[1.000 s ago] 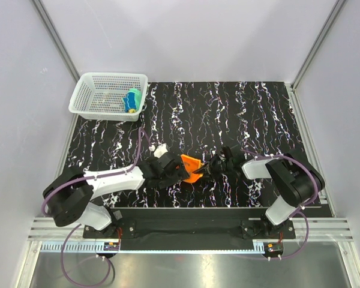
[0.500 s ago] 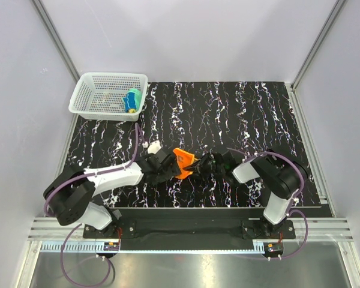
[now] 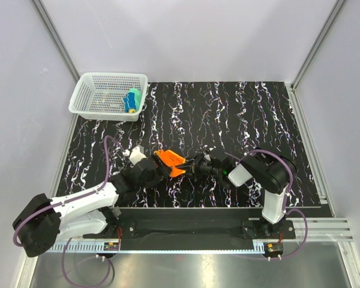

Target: Roll the towels

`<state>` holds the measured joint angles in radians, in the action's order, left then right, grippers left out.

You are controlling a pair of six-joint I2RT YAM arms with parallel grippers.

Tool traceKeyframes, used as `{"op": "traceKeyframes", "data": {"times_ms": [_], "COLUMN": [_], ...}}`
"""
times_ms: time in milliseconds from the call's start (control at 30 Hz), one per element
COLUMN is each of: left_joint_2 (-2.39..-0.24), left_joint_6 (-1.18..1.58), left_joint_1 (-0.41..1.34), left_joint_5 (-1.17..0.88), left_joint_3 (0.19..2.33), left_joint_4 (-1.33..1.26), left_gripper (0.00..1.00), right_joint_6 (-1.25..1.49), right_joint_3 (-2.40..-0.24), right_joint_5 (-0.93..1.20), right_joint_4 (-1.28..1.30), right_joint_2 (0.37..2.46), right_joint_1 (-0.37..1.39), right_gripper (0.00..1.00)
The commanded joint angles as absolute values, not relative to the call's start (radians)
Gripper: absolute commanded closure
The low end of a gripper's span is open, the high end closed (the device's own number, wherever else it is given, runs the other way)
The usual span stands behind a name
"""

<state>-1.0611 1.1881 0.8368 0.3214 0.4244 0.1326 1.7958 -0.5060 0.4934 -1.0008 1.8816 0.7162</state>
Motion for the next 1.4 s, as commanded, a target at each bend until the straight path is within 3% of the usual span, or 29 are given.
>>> {"op": "traceKeyframes", "data": {"times_ms": [0,300,533,667,867,1267,1367], "left_joint_2": [-1.045,-0.944,-0.943,-0.904,-0.802,-0.716,-0.673], "left_joint_6": [1.212,1.238,1.149,1.125,0.961,0.956,0.904], "left_joint_1": [0.824,0.816,0.782,0.759,0.69,0.618,0.614], "left_joint_5": [0.391,0.488,0.485,0.479,0.367,0.259,0.366], "left_joint_3": [0.42,0.259,0.252,0.192,0.152,0.182,0.299], "left_joint_4": [-0.054,-0.268,-0.346,-0.475,-0.626,-0.316,-0.068], "left_gripper": [0.15,0.16,0.16,0.16,0.13,0.14,0.12], "right_joint_6": [2.0,2.025,2.247,2.399,2.413,2.421,2.404], "right_joint_3": [-0.472,-0.52,-0.578,-0.594,-0.692,-0.756,-0.721], "right_joint_5": [0.776,0.808,0.825,0.779,0.773,0.724,0.684], "right_joint_4": [-0.913,-0.922,-1.316,-1.567,-1.568,-1.568,-1.571], "right_joint_2": [1.942,1.974,2.163,2.275,2.257,2.267,2.241], "right_joint_1": [0.802,0.864,0.957,1.002,1.04,1.04,1.029], "right_gripper": [0.81,0.78,0.76,0.82,0.86,0.88,0.89]}}
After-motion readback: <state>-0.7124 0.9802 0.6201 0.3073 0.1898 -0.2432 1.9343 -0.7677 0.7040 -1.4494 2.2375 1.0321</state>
